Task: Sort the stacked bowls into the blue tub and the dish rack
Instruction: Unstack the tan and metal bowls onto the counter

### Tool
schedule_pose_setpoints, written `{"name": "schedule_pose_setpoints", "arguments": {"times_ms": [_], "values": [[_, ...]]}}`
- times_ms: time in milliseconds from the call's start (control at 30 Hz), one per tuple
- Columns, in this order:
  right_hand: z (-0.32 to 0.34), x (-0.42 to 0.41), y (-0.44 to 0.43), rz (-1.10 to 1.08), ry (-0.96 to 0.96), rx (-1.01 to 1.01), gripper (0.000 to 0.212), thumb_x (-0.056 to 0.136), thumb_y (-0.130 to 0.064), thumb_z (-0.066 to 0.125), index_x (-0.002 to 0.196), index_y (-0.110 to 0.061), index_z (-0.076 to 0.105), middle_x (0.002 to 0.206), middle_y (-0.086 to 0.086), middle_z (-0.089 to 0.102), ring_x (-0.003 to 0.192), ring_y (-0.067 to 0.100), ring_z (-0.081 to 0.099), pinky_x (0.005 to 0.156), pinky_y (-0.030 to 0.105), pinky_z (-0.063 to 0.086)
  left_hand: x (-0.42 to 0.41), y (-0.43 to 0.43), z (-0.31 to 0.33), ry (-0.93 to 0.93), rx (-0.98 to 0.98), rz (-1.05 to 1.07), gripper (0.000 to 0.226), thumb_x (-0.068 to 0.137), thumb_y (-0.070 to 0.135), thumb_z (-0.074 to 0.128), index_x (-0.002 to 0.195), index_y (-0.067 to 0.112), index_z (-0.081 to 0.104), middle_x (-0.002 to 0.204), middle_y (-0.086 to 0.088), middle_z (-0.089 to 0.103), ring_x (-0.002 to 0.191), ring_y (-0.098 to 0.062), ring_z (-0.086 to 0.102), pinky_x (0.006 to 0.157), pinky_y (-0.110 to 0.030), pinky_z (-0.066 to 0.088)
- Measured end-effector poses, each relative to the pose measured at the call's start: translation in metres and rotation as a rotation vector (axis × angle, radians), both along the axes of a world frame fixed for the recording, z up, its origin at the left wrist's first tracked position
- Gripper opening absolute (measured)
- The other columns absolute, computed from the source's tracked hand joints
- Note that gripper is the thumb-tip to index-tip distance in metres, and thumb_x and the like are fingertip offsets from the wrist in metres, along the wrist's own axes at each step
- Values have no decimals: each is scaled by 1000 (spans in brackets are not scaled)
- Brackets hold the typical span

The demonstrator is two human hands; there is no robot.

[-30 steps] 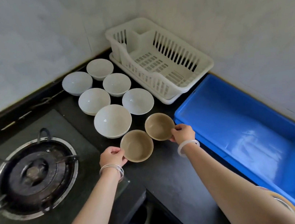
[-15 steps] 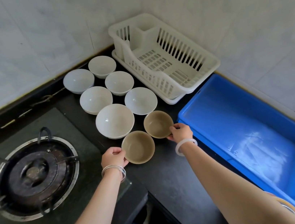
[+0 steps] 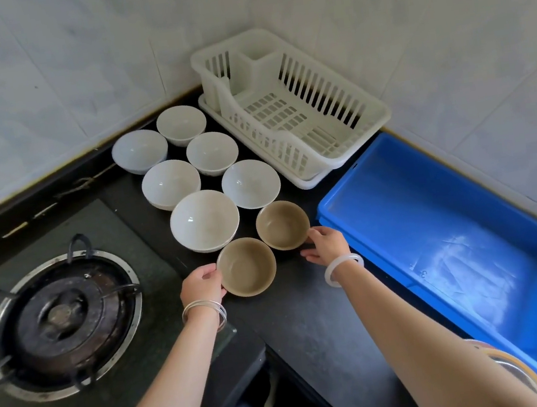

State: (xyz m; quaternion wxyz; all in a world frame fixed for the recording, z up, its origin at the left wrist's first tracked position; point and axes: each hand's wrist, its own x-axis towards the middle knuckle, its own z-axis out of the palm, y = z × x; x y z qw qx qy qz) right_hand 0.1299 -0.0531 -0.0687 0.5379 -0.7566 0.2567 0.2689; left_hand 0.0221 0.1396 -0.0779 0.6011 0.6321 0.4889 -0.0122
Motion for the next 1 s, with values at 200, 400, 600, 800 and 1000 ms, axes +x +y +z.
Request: {"name": "schedule_pose_setpoints", "arguments": {"times_ms": [200, 400, 600, 800, 1000], "values": [[24, -29, -32, 75, -152, -49, 26, 97, -28, 45, 120, -22, 56, 110, -1, 63, 82, 16, 67, 77, 29, 57, -11, -1, 21, 12, 349, -333, 17, 86, 10, 53, 87, 19, 67, 90, -11, 64, 87, -26, 60, 83, -30, 42], [47, -82, -109, 75, -301, -189, 18, 94, -26, 47, 102, -22, 62, 99, -1, 68, 76, 12, 65, 74, 30, 53, -11, -39, 49, -64, 483, -471, 26, 88, 8, 49, 109, 10, 66, 111, -8, 69, 105, -27, 62, 90, -29, 44], [51, -159, -195, -98, -331, -523, 13, 90, -21, 56, 95, -19, 68, 82, 3, 68, 79, 22, 62, 70, 28, 40, -8, -138, 60, -179, 341, -829, 28, 90, 18, 55, 116, 15, 63, 115, -1, 68, 98, -11, 60, 82, -20, 44], [47, -233, -262, -250, -223, -836, 15, 84, -18, 62, 96, -10, 66, 95, 14, 67, 89, 34, 61, 68, 34, 41, -32, -245, 59, -246, 287, -1194, 25, 87, 20, 59, 111, 19, 65, 110, 4, 69, 89, -3, 59, 82, -14, 42], [35, -262, -276, -265, -125, -834, 17, 80, -24, 68, 88, -11, 61, 91, 11, 63, 83, 29, 58, 64, 30, 36, -56, -306, 55, -261, 314, -1395, 27, 85, 16, 61, 112, 15, 65, 110, -3, 66, 98, -15, 61, 83, -21, 46]]}}
